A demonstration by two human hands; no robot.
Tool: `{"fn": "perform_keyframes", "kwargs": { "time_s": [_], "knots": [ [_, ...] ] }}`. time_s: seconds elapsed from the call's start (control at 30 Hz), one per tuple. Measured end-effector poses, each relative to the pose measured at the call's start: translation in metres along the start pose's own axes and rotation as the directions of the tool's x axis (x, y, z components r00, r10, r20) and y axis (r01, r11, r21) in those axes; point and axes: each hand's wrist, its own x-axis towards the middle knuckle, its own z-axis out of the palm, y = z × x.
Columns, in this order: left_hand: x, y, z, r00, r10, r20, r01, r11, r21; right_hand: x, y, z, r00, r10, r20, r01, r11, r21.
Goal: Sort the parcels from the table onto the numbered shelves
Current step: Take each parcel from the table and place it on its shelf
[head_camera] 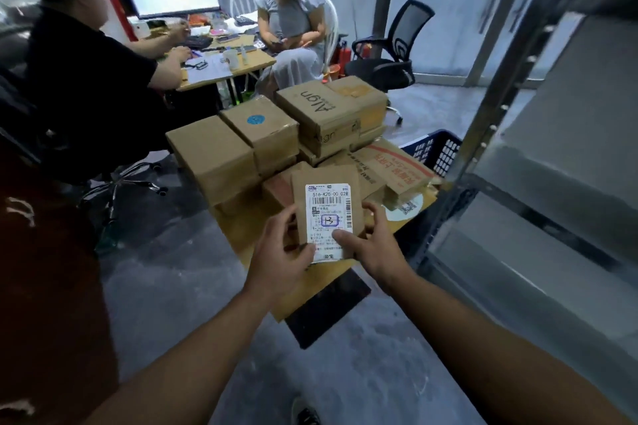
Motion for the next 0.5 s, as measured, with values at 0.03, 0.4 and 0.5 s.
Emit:
{"fn": "perform_keyframes", "kwargs": {
  "time_s": [0.03, 0.4, 0.5],
  "knots": [
    [-0.001, 0.014, 0.013, 0.998, 0.041, 0.04, -0.04, 0.999, -0.022, -0.012, 0.0, -0.019, 0.998, -0.022, -0.058, 0.021, 1.0, -0.009],
    [-0.076, 0.203, 0.203, 0.792, 0.453, 0.41, -0.387, 0.891, -0.237, -0.237, -0.006, -0.243, 0.763, -0.123, -0.635, 0.155, 0.988, -0.005],
    [-0.102, 0.26, 0.245, 0.692, 0.572, 0.44, -0.508, 0.819, -0.268, -0.307, -0.002, -0.291, 0.642, -0.112, -0.759, 0.189, 0.982, 0.014]
  ]
}}
